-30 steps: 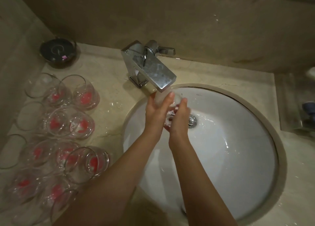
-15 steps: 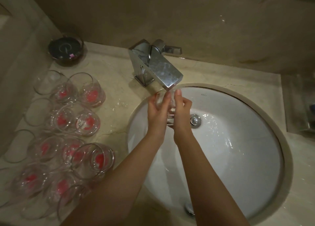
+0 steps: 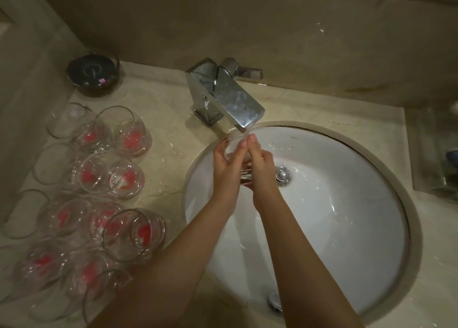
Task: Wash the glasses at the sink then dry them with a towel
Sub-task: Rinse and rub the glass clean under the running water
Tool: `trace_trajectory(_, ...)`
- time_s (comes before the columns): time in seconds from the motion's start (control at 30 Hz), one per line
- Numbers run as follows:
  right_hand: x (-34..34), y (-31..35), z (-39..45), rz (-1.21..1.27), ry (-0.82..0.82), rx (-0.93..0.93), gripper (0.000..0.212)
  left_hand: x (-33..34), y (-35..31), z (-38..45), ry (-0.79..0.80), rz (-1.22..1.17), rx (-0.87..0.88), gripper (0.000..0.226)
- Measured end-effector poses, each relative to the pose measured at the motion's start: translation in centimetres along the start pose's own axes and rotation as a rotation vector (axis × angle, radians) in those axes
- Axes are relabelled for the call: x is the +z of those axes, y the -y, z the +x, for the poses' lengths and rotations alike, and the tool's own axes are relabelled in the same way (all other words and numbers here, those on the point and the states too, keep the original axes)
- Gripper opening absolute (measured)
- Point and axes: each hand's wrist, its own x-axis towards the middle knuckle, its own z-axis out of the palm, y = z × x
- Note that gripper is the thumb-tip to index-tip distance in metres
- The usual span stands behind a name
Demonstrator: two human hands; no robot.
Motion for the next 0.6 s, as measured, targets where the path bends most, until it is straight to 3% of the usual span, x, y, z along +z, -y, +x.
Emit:
trace_trajectory(0.1,-0.7,-0.3,0.5,-0.024,-0.103,-0.010,0.042,-0.3,0.1,-0.2,0.044,0.002,0.006,0.048)
trace_trajectory(0.4,-1.3,0.0,0.3,-0.020,-0.050,0.003,0.052,-1.1,0.3,-0.5,0.051,0.031,-0.058,0.062)
trace_trajectory(0.5,-1.6,2.2,0.1,0.041,-0.070,-0.033,0.021,-1.1,0.2,-0.7,0.048,0.046,-0.069,0.066)
trace_trajectory(0.6,-1.8,5.0,0.0,0.042,-0.055,-0.174,0.030,-1.0,0.1,-0.9,0.057,0.062,-0.092,0.060)
